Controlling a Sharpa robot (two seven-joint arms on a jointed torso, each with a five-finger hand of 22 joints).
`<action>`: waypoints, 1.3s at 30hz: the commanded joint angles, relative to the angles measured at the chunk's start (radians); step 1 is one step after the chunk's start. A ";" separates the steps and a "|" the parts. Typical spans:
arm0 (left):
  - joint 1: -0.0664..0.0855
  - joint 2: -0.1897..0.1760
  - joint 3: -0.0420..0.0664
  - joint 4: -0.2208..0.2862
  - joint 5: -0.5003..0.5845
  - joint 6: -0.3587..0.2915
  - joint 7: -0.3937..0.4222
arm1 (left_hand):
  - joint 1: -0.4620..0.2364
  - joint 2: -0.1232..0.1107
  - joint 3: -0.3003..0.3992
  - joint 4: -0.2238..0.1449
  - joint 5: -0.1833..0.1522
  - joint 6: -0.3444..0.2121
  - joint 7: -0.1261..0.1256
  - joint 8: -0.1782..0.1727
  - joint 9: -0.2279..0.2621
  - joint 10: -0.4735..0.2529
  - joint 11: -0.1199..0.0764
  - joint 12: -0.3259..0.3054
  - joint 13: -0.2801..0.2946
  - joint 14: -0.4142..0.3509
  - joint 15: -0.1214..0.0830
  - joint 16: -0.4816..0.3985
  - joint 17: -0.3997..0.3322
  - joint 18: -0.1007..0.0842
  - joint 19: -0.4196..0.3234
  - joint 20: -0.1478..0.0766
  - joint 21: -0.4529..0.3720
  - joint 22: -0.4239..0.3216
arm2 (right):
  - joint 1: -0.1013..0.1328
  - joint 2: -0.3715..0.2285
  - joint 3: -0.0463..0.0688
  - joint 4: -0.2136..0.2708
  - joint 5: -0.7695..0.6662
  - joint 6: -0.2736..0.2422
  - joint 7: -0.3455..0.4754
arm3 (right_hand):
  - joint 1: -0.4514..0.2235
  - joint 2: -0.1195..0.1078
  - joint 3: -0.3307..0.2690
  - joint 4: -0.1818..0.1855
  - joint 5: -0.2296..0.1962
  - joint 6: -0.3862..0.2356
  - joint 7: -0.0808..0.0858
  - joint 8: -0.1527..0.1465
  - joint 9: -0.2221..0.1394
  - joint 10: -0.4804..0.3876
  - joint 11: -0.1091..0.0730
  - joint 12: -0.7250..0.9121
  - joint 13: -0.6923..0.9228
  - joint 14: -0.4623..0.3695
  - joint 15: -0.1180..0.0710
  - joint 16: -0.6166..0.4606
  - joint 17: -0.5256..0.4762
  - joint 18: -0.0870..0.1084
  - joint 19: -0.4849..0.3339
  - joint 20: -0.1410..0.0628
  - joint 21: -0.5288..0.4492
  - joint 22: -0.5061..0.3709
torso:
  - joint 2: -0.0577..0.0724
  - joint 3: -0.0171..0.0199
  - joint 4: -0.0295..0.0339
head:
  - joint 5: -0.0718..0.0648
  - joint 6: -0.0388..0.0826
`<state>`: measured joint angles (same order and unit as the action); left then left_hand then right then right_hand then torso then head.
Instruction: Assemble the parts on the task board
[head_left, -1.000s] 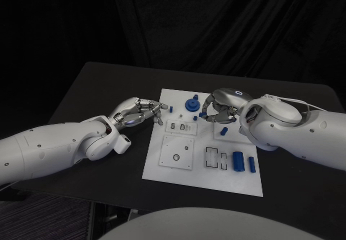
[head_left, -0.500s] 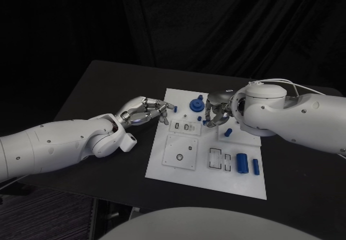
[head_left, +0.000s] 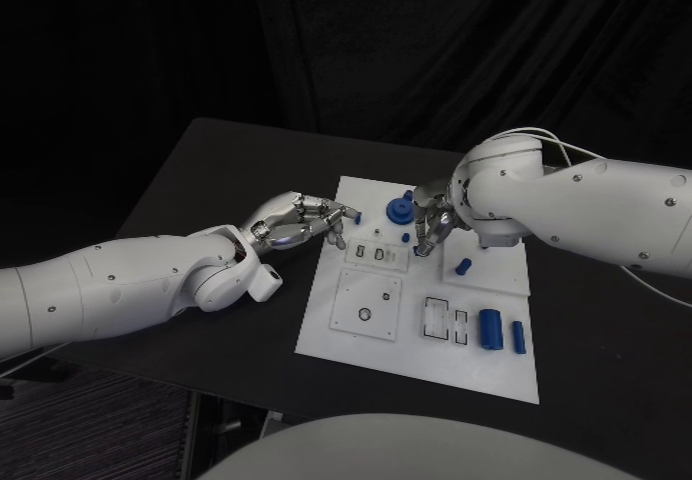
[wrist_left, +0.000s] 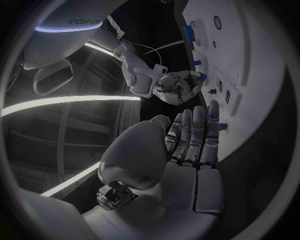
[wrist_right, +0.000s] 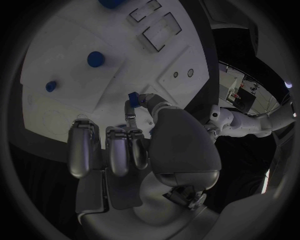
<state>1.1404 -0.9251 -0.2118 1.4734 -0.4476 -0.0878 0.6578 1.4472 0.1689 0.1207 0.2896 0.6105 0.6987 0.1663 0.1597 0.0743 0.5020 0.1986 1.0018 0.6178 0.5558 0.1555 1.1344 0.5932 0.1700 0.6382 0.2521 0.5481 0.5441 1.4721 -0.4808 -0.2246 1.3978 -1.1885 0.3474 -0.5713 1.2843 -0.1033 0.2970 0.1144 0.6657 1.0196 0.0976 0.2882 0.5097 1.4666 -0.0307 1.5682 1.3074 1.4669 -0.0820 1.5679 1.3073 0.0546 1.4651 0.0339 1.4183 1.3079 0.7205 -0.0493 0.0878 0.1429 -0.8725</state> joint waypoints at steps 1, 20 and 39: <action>-0.001 0.004 0.001 0.000 0.002 0.001 0.012 | -0.001 -0.005 0.004 0.001 -0.008 -0.003 0.001 -0.003 0.001 -0.003 -0.001 -0.004 0.002 -0.007 0.001 -0.006 0.002 -0.001 -0.004 0.001 0.005 0.002 | 0.005 0.014 0.001 -0.023 0.145 0.108 -0.074 | -0.001 0.006 0.008 0.001 -0.002 0.056 -0.059 -0.006 0.100 0.104 0.000 0.003 0.263 0.104 -0.002 0.003 0.263 -0.013 0.017 -0.006 -0.010 0.208 | 0.002 -0.0015 0.0052 | -0.004 0.000; -0.001 0.016 0.001 -0.010 0.002 0.002 0.015 | -0.003 -0.005 0.004 0.002 -0.010 -0.003 0.001 -0.003 0.001 -0.002 0.000 -0.005 0.004 -0.007 0.001 -0.006 0.003 -0.001 -0.005 0.001 0.005 0.002 | 0.010 0.063 0.007 -0.105 0.382 0.092 -0.185 | -0.052 0.027 0.024 0.001 -0.087 0.031 -0.051 -0.028 0.127 0.104 0.009 0.003 0.263 0.104 0.007 0.003 0.263 -0.006 -0.001 0.003 -0.041 0.199 | 0.004 -0.0100 0.0068 | -0.018 0.000; -0.001 0.023 0.001 -0.014 0.002 0.005 0.015 | -0.004 -0.005 0.005 0.002 -0.011 -0.003 0.001 -0.003 0.001 -0.002 0.000 -0.005 0.005 -0.007 0.001 -0.006 0.003 -0.001 -0.005 0.001 0.006 0.003 | 0.009 0.074 0.007 -0.114 0.386 0.050 -0.222 | -0.075 0.040 0.022 0.004 -0.141 0.020 -0.046 -0.043 0.137 0.104 0.015 0.003 0.263 0.104 0.012 0.003 0.263 -0.001 -0.015 0.008 -0.065 0.191 | 0.003 -0.0076 0.0070 | -0.022 0.000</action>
<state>1.1404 -0.9045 -0.2117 1.4580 -0.4475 -0.0880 0.6585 1.4471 0.1690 0.1206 0.2896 0.6064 0.6987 0.1663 0.1597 0.0743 0.5021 0.1986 1.0019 0.6219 0.5558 0.1555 1.1344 0.5948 0.1699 0.6383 0.2522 0.5481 0.5460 1.4797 -0.4079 -0.2179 1.2857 -0.8091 0.4186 -0.6807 1.2148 -0.0681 0.3188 0.1145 0.5295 1.0088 0.0867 0.2504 0.6451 1.4666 -0.0229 1.5682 1.3074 1.4660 -0.0755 1.5679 1.3073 0.0546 1.4579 0.0411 1.3554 1.3076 0.7234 -0.0572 0.0941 0.1221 -0.8725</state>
